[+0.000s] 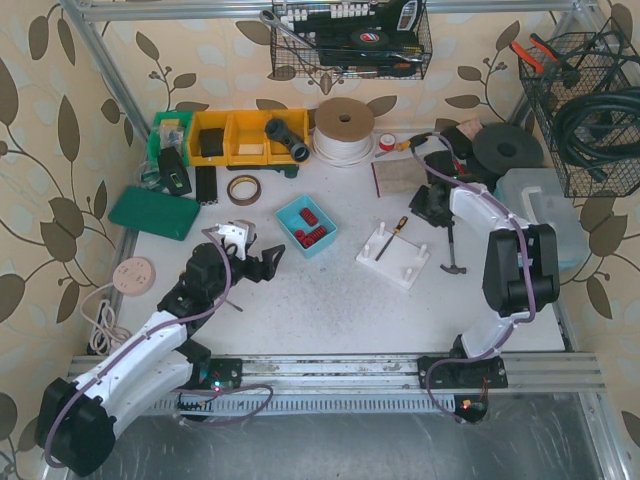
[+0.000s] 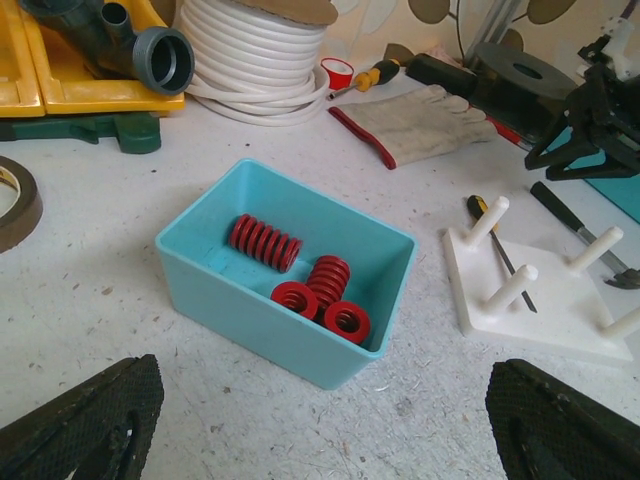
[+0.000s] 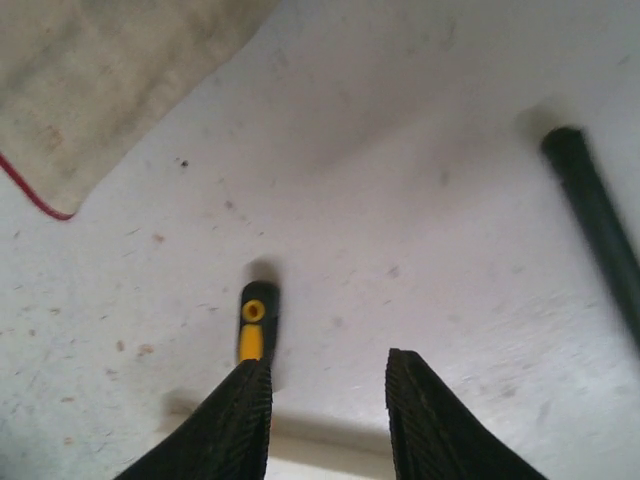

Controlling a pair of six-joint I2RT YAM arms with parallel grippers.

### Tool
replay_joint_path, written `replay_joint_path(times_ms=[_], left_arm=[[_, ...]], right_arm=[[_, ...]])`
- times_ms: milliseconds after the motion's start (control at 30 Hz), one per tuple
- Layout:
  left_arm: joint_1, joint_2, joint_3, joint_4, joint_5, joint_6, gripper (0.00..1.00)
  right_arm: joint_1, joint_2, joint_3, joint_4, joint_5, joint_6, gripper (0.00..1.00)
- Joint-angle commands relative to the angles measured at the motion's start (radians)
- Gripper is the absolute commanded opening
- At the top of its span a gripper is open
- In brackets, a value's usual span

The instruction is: Install the large spring

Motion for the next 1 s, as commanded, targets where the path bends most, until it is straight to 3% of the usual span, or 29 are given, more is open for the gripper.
replay_joint_path(times_ms=[0, 233, 967], left_arm=[[-0.012, -0.023, 0.010, 0.018, -0.007, 0.016, 0.90], [-0.014, -0.021, 0.017, 0.008, -0.014, 0.020, 0.90], [-0.017, 0.003, 0.022, 0.018, -0.014, 0.020, 0.90]], right_arm=[[0.071, 0.058, 0.055, -0.036, 0.051, 0.191, 0.36], [0.102, 0.161, 0.111, -0.068, 0.049, 0.330, 0.37], [0.149, 0.306, 0.199, -0.118, 0.104, 0.426, 0.33]])
